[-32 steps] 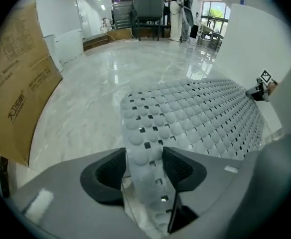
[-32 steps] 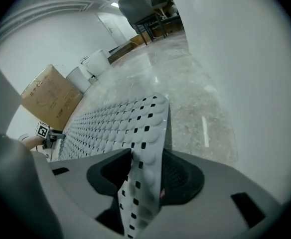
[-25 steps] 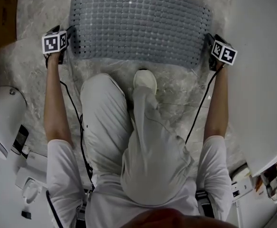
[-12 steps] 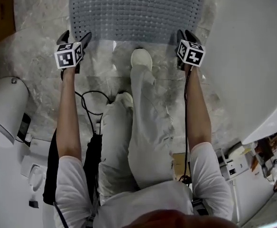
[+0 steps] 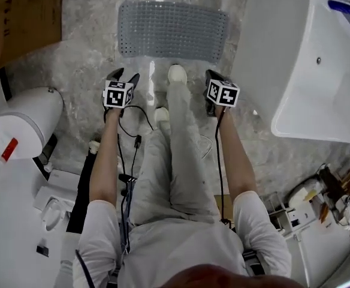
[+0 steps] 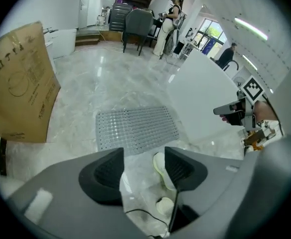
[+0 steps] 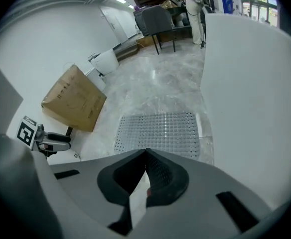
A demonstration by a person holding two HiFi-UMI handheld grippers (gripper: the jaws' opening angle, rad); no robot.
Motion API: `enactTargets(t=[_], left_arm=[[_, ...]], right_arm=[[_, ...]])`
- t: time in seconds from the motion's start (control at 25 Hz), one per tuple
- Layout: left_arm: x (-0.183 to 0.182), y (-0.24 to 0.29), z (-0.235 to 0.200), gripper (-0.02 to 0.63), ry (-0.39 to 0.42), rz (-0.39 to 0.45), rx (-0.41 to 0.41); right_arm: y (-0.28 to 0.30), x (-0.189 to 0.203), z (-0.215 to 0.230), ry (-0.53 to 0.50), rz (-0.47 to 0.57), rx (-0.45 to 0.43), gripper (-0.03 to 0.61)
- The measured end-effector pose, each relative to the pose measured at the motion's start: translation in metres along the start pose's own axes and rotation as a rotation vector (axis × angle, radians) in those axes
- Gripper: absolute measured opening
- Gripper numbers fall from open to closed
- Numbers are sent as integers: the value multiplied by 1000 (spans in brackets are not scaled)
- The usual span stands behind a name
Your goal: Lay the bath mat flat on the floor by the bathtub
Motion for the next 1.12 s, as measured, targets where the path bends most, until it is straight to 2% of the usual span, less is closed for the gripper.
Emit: enactTargets(t=[0.12,0.24,0.32,0.48,0.6,0.72,0.84,0.96,1.12], left_arm=[[-9,-58,18,133,-57,22,26],[-22,-109,30,-2,-197,86,46],[-31,-143,36,-3,-258,103,59],[-45,-210,60,-3,-287,108,60],[-70,-259,76,-3,-277,176,56],[-106,-306,84,-3,-235,306,21],[-151,-347,84,-3,-201,478,-28],[-197,-394,76,-3,-165,665,-85],[-253,-469,72,-3,-22,924,-187]], right_arm=[[-48,-6,-31,-12,-20,2,2],[-93,-20,-60,-27,-32,4,2],[-122,-29,-85,-14,-13,-26,2],[-191,-45,-128,15,47,-51,2],[-238,-72,-156,-54,108,-65,2],[-274,-110,-184,-188,190,-90,2],[-308,-156,-212,-338,303,-99,2],[-342,-198,-245,-444,434,-104,2],[-391,-242,-296,-576,626,-107,2]])
Point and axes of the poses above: the fingertips, and each gripper's own axes: y forward along the fingers, z to its right, x out of its underside, the point moved 7 cm from there along -y, backward along the fingers, and after that the axes turned 9 degrees about -x, right-handed, at the moved point
